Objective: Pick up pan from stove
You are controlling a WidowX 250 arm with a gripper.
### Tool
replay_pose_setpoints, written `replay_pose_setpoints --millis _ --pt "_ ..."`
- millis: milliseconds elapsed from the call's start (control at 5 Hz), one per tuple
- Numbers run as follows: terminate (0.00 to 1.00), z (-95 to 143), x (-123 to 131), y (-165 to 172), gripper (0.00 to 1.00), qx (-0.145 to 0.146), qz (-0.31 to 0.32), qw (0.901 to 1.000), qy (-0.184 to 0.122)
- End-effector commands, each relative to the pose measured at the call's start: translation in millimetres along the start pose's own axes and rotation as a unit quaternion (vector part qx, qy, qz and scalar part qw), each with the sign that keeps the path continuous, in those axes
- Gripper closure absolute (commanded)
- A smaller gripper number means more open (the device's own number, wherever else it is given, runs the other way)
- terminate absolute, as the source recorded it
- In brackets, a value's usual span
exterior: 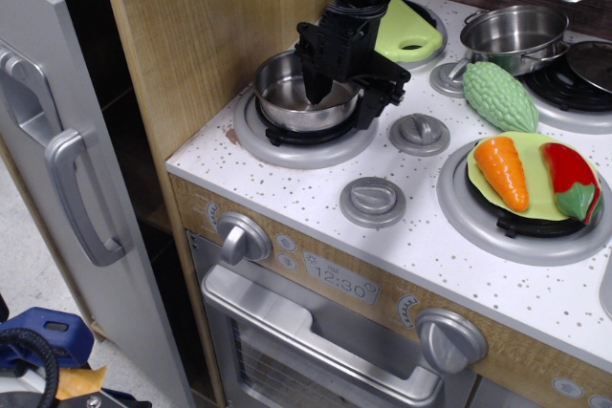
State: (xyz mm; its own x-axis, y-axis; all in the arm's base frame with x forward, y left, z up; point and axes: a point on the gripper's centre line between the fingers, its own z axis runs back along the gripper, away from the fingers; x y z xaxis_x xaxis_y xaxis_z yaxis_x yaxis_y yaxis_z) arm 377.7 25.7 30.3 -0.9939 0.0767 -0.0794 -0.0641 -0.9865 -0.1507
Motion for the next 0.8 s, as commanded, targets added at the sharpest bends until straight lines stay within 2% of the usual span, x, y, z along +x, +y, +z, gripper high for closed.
replay_pose_setpoints --millis 0,200,600 --pt "0.0 9.1 -2.2 -2.0 1.0 -0.005 0.001 0.9999 0.015" --pt "0.0 10.5 -2.9 -2.1 1.0 -0.005 0.0 0.9999 0.015" --pt "0.0 29.8 -16.4 0.5 1.0 -0.032 -0.014 0.9991 0.023"
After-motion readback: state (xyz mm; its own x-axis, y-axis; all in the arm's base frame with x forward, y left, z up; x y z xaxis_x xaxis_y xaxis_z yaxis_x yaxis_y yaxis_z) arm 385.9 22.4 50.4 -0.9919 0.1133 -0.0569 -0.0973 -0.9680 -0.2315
